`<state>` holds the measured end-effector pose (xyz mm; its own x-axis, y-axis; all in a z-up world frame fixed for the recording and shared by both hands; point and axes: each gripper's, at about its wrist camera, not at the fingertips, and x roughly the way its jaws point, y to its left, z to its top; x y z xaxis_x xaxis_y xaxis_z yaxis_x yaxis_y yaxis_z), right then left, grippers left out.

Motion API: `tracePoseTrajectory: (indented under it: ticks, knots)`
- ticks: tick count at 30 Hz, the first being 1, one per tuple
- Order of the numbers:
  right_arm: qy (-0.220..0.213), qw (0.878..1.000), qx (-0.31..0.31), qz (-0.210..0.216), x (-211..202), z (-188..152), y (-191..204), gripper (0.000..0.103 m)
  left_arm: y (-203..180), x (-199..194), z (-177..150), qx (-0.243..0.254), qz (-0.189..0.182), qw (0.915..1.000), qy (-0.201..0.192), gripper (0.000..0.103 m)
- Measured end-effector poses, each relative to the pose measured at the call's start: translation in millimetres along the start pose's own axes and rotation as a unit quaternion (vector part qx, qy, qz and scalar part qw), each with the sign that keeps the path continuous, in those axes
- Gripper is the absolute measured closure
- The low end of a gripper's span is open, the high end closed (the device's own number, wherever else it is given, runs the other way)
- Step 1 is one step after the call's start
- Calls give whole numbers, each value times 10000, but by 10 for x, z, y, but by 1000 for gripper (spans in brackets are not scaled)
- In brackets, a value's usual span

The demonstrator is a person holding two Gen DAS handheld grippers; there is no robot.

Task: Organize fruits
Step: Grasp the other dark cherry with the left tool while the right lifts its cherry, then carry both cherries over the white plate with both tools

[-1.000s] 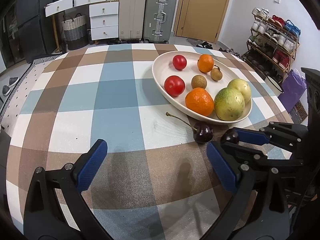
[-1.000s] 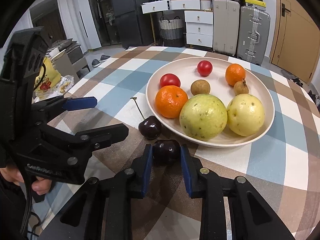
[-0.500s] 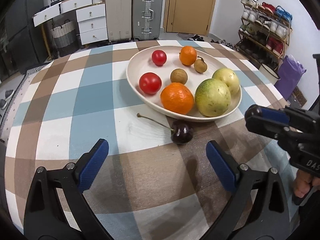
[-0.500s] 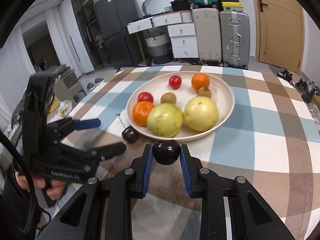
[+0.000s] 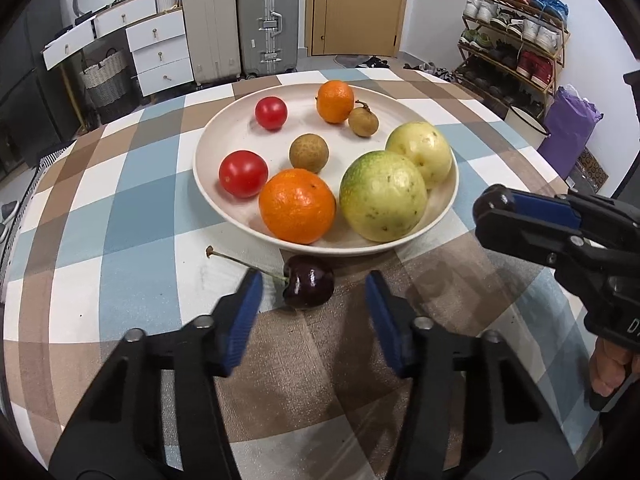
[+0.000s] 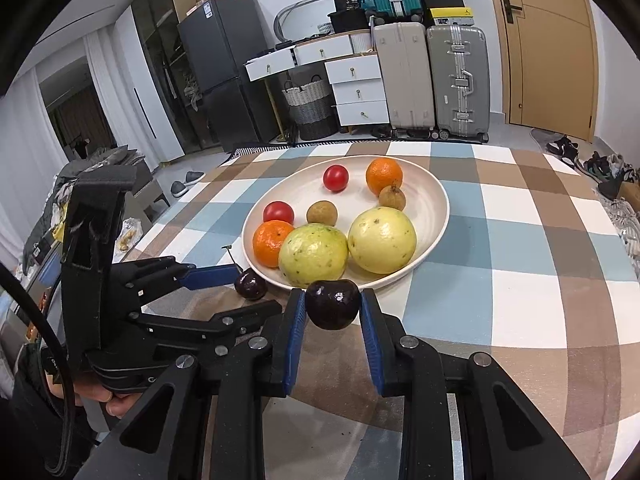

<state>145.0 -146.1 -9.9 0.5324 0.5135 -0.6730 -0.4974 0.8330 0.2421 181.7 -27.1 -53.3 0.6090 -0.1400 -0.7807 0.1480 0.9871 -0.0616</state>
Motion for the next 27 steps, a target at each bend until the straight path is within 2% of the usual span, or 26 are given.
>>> tracePoseTrajectory:
  ticks: [2, 3, 4, 8, 17, 27]
  knots:
    - [2, 10000, -7, 0, 2, -4, 2, 75, 24, -13, -4, -46, -36, 10000, -27, 69]
    - [9, 10000, -13, 4, 3, -8, 8, 75, 45, -19, -5, -88, -72, 9999, -39, 77]
    - [24, 10000, -13, 3, 14, -11, 7, 75, 74, -26, -3, -156, -126, 9998, -57, 80]
    - [45, 10000, -25, 0, 27, -22, 14, 75, 148, -53, -28, -307, -218, 9993, -89, 80]
    - [0, 10000, -6, -1, 32, -17, 3, 75, 196, -157, -118, -314, -246, 9991, -147, 80]
    - [-564, 9983, 108, 93, -152, 41, -73, 75, 300, -435, -165, -464, -280, 9968, -583, 80]
